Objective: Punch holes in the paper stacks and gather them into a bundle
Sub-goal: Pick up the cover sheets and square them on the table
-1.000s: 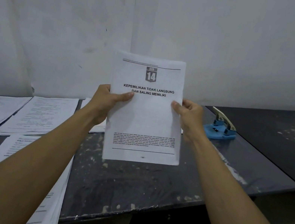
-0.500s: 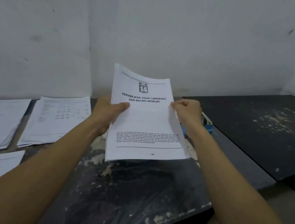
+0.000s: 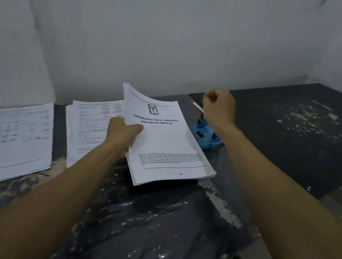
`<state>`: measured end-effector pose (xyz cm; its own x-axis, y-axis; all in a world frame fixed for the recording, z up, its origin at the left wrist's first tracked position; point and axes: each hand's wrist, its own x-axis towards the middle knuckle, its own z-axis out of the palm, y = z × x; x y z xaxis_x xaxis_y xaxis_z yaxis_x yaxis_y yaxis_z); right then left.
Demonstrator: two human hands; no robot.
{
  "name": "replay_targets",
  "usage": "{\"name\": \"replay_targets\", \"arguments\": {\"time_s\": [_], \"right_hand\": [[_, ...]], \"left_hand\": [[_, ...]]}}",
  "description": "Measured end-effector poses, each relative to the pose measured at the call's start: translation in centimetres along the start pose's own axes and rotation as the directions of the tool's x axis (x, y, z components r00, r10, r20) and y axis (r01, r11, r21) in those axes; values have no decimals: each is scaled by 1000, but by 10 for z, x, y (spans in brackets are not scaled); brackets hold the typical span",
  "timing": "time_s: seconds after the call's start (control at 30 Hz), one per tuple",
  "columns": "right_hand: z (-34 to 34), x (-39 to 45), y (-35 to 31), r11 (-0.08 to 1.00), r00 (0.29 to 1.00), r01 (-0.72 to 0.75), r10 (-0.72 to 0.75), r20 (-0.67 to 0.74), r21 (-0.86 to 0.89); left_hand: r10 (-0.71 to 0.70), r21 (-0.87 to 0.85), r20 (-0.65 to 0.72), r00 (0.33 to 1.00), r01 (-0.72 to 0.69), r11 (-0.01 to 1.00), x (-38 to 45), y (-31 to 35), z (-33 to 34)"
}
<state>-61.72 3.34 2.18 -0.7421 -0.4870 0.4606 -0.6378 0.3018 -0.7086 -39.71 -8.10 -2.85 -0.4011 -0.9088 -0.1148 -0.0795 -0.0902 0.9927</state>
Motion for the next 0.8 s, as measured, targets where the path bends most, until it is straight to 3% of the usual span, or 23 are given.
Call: {"name": "replay_targets", "arguments": {"time_s": [0.17,0.33,0.5,0.63,0.8], "right_hand": [[8,13,17,992,938,-114,93,335,46],[5,20,20,987,864,-155,121,489,30],[4,24,21,978,810,-207,191,555,-34],[2,23,18,990,786,-85,134,603,-110],[0,23,16,990,777,-87,135,614,-107]], "left_hand": [[-26,-6,-19,999,26,1000,17,-9,30],[-58,23,-48,997,59,998,33,-16,52],[-65,43,-49,997,67,997,38,-19,67],[-63,68,-52,997,67,995,38,-22,75],[-67,77,-48,997,70,995,36,-26,83]]}}
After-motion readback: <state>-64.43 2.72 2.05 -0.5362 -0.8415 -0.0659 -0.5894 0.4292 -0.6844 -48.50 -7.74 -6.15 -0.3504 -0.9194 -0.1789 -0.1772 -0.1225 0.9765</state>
